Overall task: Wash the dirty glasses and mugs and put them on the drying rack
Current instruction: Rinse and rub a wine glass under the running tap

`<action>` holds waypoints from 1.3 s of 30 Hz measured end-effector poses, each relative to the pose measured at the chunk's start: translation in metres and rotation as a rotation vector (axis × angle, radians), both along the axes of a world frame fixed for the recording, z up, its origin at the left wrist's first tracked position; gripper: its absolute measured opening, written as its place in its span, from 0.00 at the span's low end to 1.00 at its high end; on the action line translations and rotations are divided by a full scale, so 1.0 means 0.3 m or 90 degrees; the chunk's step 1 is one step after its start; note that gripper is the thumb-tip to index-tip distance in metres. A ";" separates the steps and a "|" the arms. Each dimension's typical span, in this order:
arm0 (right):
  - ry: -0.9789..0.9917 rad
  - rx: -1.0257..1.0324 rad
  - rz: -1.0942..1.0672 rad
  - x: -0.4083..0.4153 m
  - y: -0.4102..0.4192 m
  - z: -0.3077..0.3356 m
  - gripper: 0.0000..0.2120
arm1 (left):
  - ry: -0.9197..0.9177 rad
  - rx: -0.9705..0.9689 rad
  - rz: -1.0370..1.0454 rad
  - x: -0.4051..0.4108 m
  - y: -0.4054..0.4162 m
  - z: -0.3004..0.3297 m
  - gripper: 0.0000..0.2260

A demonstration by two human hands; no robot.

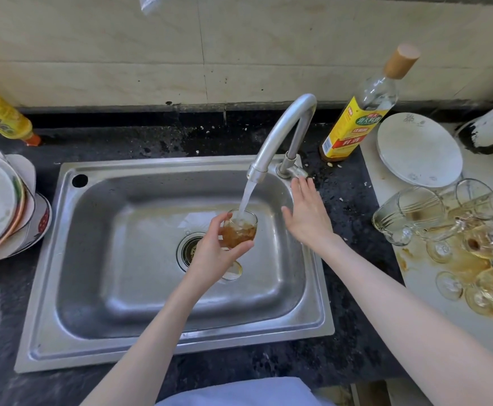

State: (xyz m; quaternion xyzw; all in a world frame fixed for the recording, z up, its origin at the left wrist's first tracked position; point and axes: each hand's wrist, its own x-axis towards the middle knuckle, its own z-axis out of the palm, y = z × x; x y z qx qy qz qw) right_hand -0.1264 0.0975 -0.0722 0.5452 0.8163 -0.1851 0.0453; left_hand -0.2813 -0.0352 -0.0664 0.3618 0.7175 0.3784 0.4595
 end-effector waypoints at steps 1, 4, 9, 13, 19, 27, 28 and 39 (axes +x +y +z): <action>0.014 0.021 0.005 -0.002 -0.014 0.006 0.29 | -0.039 -0.028 0.023 -0.002 0.004 -0.003 0.26; 0.082 0.097 0.036 -0.005 -0.075 0.026 0.24 | -0.284 -0.156 0.118 -0.012 0.014 -0.014 0.23; 0.124 -0.230 -0.060 -0.044 -0.142 0.036 0.18 | -0.618 -0.323 0.264 -0.017 0.013 -0.036 0.15; 0.196 -0.438 -0.112 -0.073 -0.173 0.038 0.16 | -0.627 -0.332 0.278 -0.011 0.021 -0.055 0.19; 0.301 -0.481 -0.178 -0.134 -0.185 0.040 0.17 | -0.409 -0.217 0.260 -0.001 0.049 -0.039 0.20; 0.725 -0.643 -0.399 -0.198 -0.227 0.021 0.24 | -0.026 0.007 0.100 0.004 0.046 0.037 0.22; 0.754 -0.654 -0.439 -0.211 -0.229 0.015 0.27 | 0.016 0.027 0.078 0.007 0.043 0.037 0.21; 0.643 -0.611 -0.371 -0.261 -0.267 0.040 0.30 | -0.126 0.058 0.173 0.020 0.085 0.036 0.25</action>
